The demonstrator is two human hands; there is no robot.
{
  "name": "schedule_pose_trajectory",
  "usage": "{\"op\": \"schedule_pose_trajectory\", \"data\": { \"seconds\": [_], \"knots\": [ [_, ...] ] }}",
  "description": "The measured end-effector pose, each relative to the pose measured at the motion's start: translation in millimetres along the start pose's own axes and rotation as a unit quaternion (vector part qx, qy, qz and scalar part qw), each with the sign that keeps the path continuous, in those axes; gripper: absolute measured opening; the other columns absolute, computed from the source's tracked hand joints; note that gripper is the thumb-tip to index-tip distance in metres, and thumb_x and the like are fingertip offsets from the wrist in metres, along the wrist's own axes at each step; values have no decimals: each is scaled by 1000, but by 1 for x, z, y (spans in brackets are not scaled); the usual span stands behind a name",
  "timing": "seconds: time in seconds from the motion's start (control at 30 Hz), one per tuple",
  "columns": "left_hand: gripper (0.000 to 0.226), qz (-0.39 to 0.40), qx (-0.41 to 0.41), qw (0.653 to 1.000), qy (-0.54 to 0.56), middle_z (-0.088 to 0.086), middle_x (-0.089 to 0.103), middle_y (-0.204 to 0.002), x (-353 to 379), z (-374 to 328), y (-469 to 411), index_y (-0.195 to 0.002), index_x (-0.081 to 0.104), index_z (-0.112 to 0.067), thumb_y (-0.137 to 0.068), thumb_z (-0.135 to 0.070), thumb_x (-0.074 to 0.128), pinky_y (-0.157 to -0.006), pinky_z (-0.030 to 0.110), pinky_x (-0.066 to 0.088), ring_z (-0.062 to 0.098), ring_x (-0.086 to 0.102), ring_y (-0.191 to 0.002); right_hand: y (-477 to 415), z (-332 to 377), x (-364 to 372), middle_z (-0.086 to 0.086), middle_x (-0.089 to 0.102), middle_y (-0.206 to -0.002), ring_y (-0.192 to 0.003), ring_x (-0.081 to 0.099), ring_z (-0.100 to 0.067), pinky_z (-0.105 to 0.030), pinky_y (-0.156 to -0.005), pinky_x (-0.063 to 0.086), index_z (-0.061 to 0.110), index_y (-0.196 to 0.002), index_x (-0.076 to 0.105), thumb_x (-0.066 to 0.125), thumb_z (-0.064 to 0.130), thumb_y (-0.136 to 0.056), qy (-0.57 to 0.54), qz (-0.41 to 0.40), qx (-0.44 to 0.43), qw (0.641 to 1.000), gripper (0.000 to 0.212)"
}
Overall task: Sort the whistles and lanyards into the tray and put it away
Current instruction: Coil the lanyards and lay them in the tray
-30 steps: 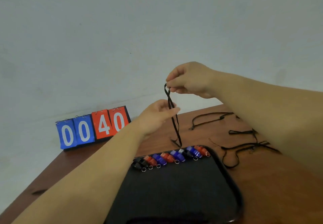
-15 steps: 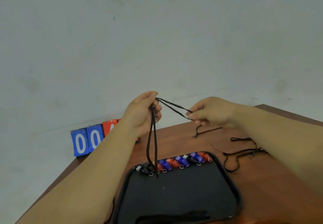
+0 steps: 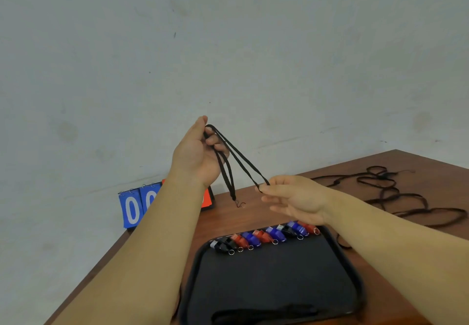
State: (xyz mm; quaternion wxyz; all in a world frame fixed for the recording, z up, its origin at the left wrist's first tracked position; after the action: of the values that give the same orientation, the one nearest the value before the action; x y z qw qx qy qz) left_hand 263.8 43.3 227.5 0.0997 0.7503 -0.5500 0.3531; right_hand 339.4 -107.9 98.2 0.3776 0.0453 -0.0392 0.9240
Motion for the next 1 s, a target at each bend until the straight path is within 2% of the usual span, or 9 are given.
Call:
{"op": "schedule_pose_trajectory", "data": {
  "seconds": [0.07, 0.1, 0.17, 0.33, 0.43, 0.57, 0.77, 0.87, 1.0],
  "knots": [
    [10, -2, -1, 1000, 14, -9, 52, -64, 0, 0, -1, -96, 61, -21, -104, -25, 58, -45, 17, 35, 4, 38, -46, -1, 0, 3, -1, 73, -117, -126, 60, -19, -40, -112, 44, 23, -74, 71, 79, 27, -85, -14, -3, -13, 1000, 15],
    [10, -3, 0, 1000, 18, -9, 52, -63, -1, 1, -1, -97, 61, -21, -104, -25, 57, -44, 17, 35, 4, 38, -45, -1, 0, 6, -3, 72, -121, -127, 60, -19, -41, -114, 42, 20, -82, 72, 78, 26, -87, -21, 5, -12, 1000, 10],
    [12, -5, 1, 1000, 26, -9, 51, -62, -1, 2, -1, -96, 61, -21, -105, -26, 55, -43, 17, 33, 4, 37, -44, 0, -3, 12, -11, 66, -136, -129, 60, -22, -44, -115, 40, 14, -104, 69, 75, 26, -89, -45, 38, -5, 998, 21],
    [21, -1, -9, 999, 52, -8, 47, -63, 0, 6, 2, -84, 57, -19, -105, -23, 55, -43, 19, 34, 6, 33, -43, 5, -6, 30, -14, 59, -145, -123, 66, -31, -52, -111, 44, 13, -114, 62, 66, 21, -98, -130, 119, 16, 984, 19],
    [19, -9, -8, 998, 57, -8, 47, -63, -6, 8, 0, -88, 59, -19, -105, -24, 55, -44, 19, 34, 6, 32, -45, 7, -4, 33, -15, 68, -126, -103, 74, -25, -43, -90, 60, 11, -115, 61, 65, 18, -96, -166, 111, 24, 980, 20],
    [14, -29, 2, 998, 54, -9, 49, -62, -17, 5, -4, -94, 61, -19, -105, -25, 56, -46, 17, 32, 5, 32, -46, 6, -1, 25, -6, 69, -85, -71, 66, -10, -30, -72, 61, 11, -95, 65, 68, 14, -93, -182, 80, 25, 980, 4],
    [20, -18, -24, 999, -25, -6, 44, -66, -41, 9, -2, -85, 55, -17, -102, -27, 62, -50, 20, 41, 6, 37, -54, 12, 8, -5, -7, 69, -80, -60, 62, -7, -26, -65, 61, 10, -81, 67, 76, 12, -78, -192, 4, 1, 981, 10],
    [5, 6, -2, 994, -110, -4, 52, -69, -52, 11, 5, -97, 61, -18, -99, -14, 64, -64, 27, 50, 9, 49, -60, 16, 14, -20, -5, 68, -78, -61, 64, -7, -27, -65, 61, 10, -83, 69, 74, 10, -86, -164, -38, -10, 986, 6],
    [19, 8, 15, 968, -251, 3, 66, -78, -67, 10, 13, -107, 66, -16, -95, -1, 66, -80, 36, 55, 15, 65, -73, 22, 20, -33, 1, 68, -70, -60, 64, -5, -27, -70, 61, 10, -92, 68, 71, 10, -91, -139, -59, -15, 988, 3]
  ]
}}
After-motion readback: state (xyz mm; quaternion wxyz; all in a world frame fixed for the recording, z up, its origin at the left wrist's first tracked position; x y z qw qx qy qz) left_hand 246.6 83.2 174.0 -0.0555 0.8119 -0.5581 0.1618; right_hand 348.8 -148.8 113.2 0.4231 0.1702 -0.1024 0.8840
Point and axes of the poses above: each hand's wrist, its own y-axis away from the middle knuckle, its own x-axis out of the palm, z = x × y, the point moved 6 cm from there along -y, towards the middle knuckle
